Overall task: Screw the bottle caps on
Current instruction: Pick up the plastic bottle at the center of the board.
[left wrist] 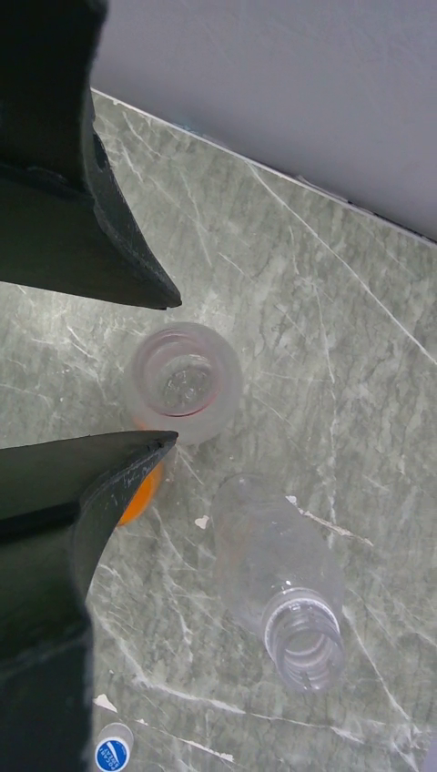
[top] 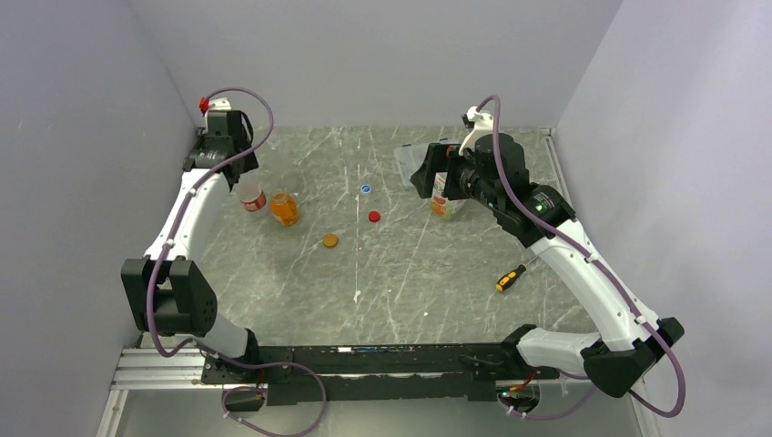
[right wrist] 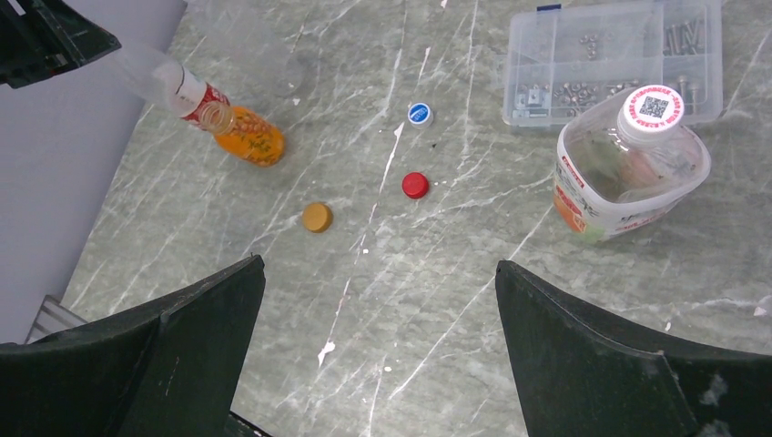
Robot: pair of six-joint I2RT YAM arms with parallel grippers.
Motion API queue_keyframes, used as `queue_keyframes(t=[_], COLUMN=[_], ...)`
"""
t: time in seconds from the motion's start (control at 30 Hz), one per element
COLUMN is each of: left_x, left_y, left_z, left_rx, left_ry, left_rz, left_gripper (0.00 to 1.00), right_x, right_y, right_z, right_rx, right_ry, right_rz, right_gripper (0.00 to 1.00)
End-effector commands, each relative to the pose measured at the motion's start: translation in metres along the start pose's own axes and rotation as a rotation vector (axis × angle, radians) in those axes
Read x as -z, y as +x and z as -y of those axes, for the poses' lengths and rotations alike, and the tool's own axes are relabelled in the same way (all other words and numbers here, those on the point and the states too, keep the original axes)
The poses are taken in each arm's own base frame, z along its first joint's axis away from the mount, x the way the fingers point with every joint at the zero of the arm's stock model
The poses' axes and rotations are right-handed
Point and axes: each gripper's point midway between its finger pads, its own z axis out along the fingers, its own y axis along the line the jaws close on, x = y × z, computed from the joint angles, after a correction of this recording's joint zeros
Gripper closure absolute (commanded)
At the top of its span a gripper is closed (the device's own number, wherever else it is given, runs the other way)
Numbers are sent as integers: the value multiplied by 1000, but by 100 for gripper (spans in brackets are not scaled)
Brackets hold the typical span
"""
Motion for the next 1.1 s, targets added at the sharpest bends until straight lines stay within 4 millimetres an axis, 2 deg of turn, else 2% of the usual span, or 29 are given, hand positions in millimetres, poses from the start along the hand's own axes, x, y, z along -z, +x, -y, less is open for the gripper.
queue_keyframes(t=[0.0, 0.3, 0.47, 0.57, 0.67, 0.83, 0.93, 1.07], left_x=[4, 1, 0, 0, 4, 26, 48, 87], left_y=[-34, -37, -33, -32, -35, -37, -30, -15], left_z=[7, 8, 8, 6, 3, -2, -4, 2], left_rx=[19, 12, 8, 2, -17, -75, -113, -147], left_ry=[29, 27, 21, 14, 9, 23, 46, 145], left_rz=[85, 81, 67, 62, 67, 16, -68, -186], left_gripper=[44, 47, 53, 60, 76, 98, 100, 100], right_x=[2, -2, -2, -3, -3, -5, -6, -2], right_y=[-11, -10, -9, -7, -7, -6, -6, -4], right_z=[-4, -5, -4, -4, -4, -12, -23, -52], right_rx=[-3, -1, 0, 0, 5, 40, 72, 132], right_ry=[-11, -15, -12, -11, -15, -62, -119, -263], right_rz=[48, 44, 41, 39, 39, 41, 57, 84], right_gripper=[0, 0, 0, 0, 0, 0, 0, 0])
